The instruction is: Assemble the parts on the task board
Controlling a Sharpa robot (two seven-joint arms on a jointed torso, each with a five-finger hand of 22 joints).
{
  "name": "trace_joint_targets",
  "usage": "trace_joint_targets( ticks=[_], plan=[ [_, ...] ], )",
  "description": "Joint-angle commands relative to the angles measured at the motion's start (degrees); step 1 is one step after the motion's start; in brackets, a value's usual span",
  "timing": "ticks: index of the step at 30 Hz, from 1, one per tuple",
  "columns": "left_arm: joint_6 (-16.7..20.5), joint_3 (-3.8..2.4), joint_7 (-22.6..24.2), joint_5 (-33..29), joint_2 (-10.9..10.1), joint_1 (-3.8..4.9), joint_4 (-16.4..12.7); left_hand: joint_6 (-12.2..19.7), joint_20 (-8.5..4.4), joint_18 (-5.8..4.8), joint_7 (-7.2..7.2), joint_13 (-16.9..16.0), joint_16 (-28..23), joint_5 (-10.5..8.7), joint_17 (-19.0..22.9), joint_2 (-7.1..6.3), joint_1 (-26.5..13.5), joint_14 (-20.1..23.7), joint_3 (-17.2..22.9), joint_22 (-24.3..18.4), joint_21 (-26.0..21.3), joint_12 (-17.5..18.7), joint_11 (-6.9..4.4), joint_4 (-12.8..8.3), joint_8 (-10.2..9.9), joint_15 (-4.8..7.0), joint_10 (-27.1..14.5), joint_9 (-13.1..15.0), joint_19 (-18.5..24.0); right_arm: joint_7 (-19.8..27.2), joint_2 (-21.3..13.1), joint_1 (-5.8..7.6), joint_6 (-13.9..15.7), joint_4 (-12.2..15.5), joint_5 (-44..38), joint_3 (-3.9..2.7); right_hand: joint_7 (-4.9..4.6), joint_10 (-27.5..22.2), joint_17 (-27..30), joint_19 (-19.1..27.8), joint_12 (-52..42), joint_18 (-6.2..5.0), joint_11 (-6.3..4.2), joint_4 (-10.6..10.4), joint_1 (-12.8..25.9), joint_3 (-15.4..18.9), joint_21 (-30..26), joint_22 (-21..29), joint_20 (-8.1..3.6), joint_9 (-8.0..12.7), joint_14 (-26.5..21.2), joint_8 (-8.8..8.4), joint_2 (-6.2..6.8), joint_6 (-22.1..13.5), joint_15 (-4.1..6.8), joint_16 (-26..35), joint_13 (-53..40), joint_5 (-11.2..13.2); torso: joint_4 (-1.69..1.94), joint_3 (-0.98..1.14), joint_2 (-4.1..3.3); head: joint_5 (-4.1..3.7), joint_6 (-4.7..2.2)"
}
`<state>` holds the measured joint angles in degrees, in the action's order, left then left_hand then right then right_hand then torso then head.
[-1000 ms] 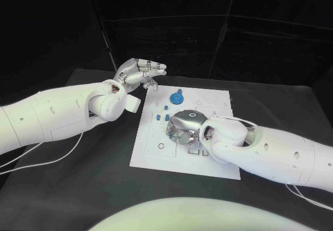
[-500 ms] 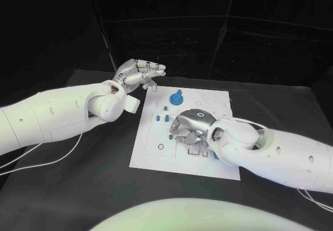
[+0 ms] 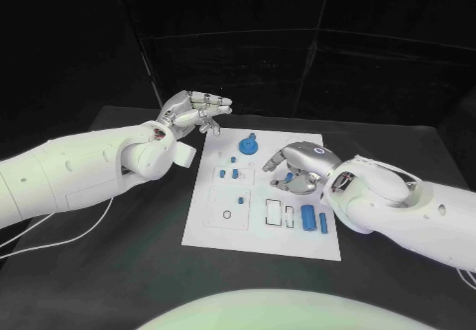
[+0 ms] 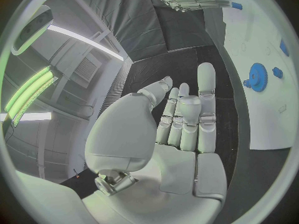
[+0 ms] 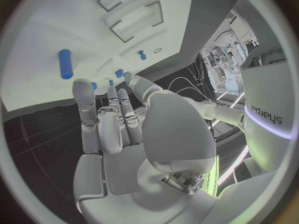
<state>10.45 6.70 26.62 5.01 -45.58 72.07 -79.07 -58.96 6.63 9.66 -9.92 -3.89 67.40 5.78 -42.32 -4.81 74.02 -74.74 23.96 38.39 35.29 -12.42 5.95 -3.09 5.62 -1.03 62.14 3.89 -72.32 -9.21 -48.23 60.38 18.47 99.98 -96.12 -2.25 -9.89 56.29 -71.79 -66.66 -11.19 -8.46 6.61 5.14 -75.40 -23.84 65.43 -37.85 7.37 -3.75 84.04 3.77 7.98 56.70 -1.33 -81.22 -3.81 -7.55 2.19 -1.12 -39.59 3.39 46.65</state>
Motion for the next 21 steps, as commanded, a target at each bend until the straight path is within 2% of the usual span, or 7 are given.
trace_joint_targets(
  ticks=[1, 3, 4, 9, 12, 21],
  plan=[
    [-0.6, -0.04, 0.2, -0.2, -0.1, 0.06, -0.1, 0.2, -0.07, 0.77, -0.18, 0.0, -0.4, -0.18, 0.1, 0.26, -0.5, 0.4, -0.5, -0.1, -0.2, -0.2, 0.12, 0.0, 0.2, 0.00, -0.2, -0.1, 0.4, -1.0, -2.1, 0.54, -1.8, -0.2, 3.1, -0.22, 0.25, -1.1, 0.4, 0.5, -0.5, -0.68, -0.11, -0.2, 0.1, 1.5, -0.7, 0.5, -0.03, 0.0, 2.1, -0.20, 0.86, -1.1, -0.16, 0.5, 0.0, -0.8, -0.02, -0.06, -0.05, -0.46, -0.33],
    [-0.6, -0.04, 0.2, -0.2, -0.1, 0.06, -0.1, 0.2, -0.07, 0.77, -0.18, 0.0, -0.4, -0.18, 0.1, 0.26, -0.5, 0.4, -0.5, -0.1, -0.2, -0.2, 0.12, 0.0, 0.2, 0.00, -0.2, -0.1, 0.4, -1.3, -3.0, 0.67, -2.7, -0.3, 3.3, -0.29, 0.47, -1.7, 0.7, 0.7, -0.8, -0.75, -0.18, -0.4, 0.0, 2.7, -1.0, 0.9, -0.09, 0.0, 2.1, -0.18, 1.08, -1.6, -0.12, 0.7, 0.0, -1.2, 0.00, -0.08, -0.04, -0.60, -0.37],
    [-0.6, -0.04, 0.2, -0.2, -0.2, 0.06, -0.1, 0.2, -0.07, 0.77, -0.18, 0.0, -0.4, -0.18, 0.1, 0.26, -0.5, 0.4, -0.5, -0.1, -0.2, -0.2, 0.12, 0.0, 0.2, 0.00, -0.2, -0.1, 0.4, -1.5, -3.5, 0.72, -3.1, -0.3, 3.3, -0.31, 0.62, -2.0, 0.8, 0.9, -1.0, -0.80, -0.18, -0.5, -0.1, 3.5, -1.2, 1.3, -0.10, 0.0, 2.0, -0.16, 1.17, -1.9, -0.07, 0.8, 0.0, -1.3, 0.01, -0.06, -0.05, -0.86, -0.46],
    [-0.6, -0.04, 0.3, -0.2, -0.2, 0.06, -0.1, 0.2, -0.07, 0.77, -0.18, 0.0, -0.4, -0.18, 0.1, 0.26, -0.5, 0.4, -0.5, -0.1, -0.2, -0.2, 0.12, 0.0, 0.2, 0.00, -0.2, -0.1, 0.4, -2.2, -4.7, 0.86, -5.1, -0.5, 2.8, -0.38, 1.12, -3.5, 0.8, 1.4, -1.9, -0.93, -0.13, -1.1, -1.0, 6.4, -2.2, 2.7, -0.05, 0.0, 2.1, -0.15, 0.94, -2.6, -0.13, 0.8, -0.1, -1.4, -0.07, 0.07, -0.06, -1.03, -0.63],
    [-0.6, -0.04, 0.3, -0.2, -0.1, 0.06, -0.2, 0.2, -0.07, 0.77, -0.18, 0.0, -0.4, -0.18, 0.1, 0.26, -0.5, 0.4, -0.5, -0.1, -0.2, -0.2, 0.12, 0.0, 0.2, 0.00, -0.2, -0.1, 0.4, -2.5, -4.7, 0.87, -5.9, -0.8, 2.4, -0.39, 1.15, -3.6, 0.8, 1.4, -2.0, -0.94, -0.11, -1.1, -1.1, 6.6, -2.2, 2.7, -0.06, 0.0, 2.1, -0.15, 0.93, -2.7, -0.14, 0.8, -0.1, -1.4, 0.05, 0.04, -0.06, -1.18, -0.68],
    [-0.6, -0.04, 0.2, -0.2, -0.2, 0.06, -0.2, 0.2, -0.07, 0.77, -0.18, 0.0, -0.4, -0.18, 0.1, 0.26, -0.5, 0.4, -0.5, -0.1, -0.2, -0.2, 0.12, 0.0, 0.2, 0.00, -0.2, -0.1, 0.4, -3.1, -3.6, 0.88, -8.0, -2.0, 1.8, -0.38, 0.87, -2.8, 1.5, 0.9, -4.1, -0.90, -0.40, -1.5, -2.6, 8.1, -2.2, 2.5, -0.23, -0.2, 1.9, 0.09, -0.71, -2.1, 0.08, 1.2, -0.2, -1.8, 0.11, -0.01, -0.05, -1.17, -0.69]
  ],
)
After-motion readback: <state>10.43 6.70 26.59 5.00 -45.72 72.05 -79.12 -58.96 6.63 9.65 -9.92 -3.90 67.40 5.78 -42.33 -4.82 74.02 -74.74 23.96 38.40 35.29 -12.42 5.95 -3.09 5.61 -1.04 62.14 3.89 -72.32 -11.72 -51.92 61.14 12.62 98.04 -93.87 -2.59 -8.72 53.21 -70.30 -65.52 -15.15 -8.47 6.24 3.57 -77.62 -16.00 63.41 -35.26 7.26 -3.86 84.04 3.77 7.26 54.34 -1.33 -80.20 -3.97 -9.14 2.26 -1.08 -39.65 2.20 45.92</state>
